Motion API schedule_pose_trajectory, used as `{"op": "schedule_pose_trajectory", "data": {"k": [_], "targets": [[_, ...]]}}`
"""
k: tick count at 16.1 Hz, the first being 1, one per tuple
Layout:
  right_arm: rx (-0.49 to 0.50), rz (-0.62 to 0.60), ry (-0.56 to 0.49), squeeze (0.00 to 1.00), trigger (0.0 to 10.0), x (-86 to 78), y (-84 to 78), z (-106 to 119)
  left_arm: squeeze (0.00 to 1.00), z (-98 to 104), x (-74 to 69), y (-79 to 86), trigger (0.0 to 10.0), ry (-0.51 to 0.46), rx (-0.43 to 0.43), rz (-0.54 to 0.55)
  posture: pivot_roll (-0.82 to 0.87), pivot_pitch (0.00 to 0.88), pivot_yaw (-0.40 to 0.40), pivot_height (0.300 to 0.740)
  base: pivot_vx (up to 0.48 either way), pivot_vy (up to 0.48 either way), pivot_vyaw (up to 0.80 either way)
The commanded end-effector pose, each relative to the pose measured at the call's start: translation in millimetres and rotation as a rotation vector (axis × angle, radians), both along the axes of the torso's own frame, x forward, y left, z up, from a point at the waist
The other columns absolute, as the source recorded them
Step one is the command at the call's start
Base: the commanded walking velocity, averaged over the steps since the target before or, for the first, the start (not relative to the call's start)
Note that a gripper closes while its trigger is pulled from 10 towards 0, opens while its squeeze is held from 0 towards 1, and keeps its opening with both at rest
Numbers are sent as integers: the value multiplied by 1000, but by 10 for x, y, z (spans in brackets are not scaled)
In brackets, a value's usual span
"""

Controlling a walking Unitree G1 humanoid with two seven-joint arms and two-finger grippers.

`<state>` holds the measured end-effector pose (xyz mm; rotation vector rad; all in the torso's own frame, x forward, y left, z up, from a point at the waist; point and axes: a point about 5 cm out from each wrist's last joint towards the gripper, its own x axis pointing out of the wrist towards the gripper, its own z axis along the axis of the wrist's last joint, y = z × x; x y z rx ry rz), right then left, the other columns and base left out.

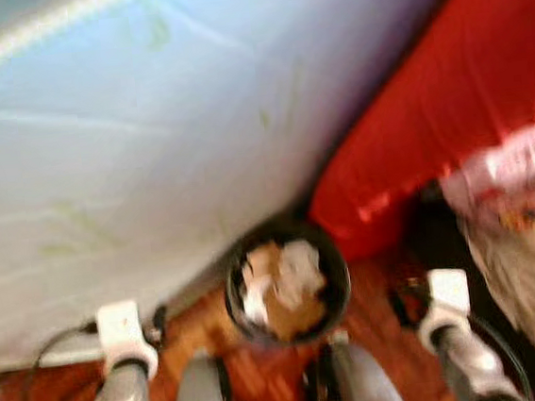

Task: Clean up the room

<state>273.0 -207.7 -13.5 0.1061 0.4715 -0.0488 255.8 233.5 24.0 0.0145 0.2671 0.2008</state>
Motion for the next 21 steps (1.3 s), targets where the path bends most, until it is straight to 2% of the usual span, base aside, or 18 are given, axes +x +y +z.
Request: {"op": "schedule_pose_trajectory", "data": {"k": [1, 3, 8, 12, 16, 18, 21], "targets": [[0, -3, 88, 0, 10000, -159, 16, -156, 0, -258, -152, 14, 10000, 115, -48, 5, 244, 159, -100, 681, 0, 0, 0], [4, -6, 119, 0, 10000, -148, 97, -179, 0, -356, -90, -45, 10000, 178, -55, -31, 242, 89, -92, 681, 0, 0, 0], [22, -33, 177, 0, 10000, -147, 202, -221, 0, -424, -9, -45, 10000, 254, -66, -10, 230, 10, -61, 681, 0, 0, 0], [39, -68, 233, 0, 10000, -251, 236, -314, 0, -451, 36, -90, 10000, 286, -61, -35, 196, 0, -27, 681, 0, 0, 0], [43, -103, 256, 0, 10000, -316, 192, -356, 0, -492, 11, -106, 10000, 312, -59, -51, 187, 0, -21, 681, 0, 0, 0], [30, -122, 279, 0, 10000, -393, 122, -398, 0, -565, -59, -120, 10000, 350, -59, -50, 177, 0, -26, 686, 0, 0, 0], [-2, -95, 323, 0, 10000, -494, 76, -459, 0, -687, -212, -151, 10000, 394, -62, -39, 188, 0, -46, 721, 0, 0, 0]]}}
